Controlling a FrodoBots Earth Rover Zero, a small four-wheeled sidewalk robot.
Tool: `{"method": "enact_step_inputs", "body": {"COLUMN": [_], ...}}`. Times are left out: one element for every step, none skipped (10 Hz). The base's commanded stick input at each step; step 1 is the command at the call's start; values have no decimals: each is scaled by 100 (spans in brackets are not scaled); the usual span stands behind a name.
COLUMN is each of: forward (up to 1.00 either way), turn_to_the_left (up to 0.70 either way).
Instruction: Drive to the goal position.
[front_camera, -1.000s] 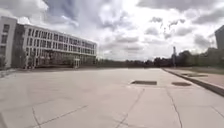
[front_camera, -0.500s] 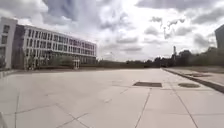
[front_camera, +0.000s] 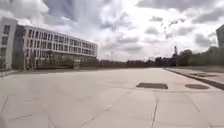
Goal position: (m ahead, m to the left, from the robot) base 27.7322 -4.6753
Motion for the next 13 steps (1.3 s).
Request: {"method": "enact_step_inputs", "body": {"forward": [70,70,70,70,70,70,70,70,70,70,70,70,70], "turn_to_the_left": [0,0,0,0,0,0,0,0,0,0,0,0,2]}}
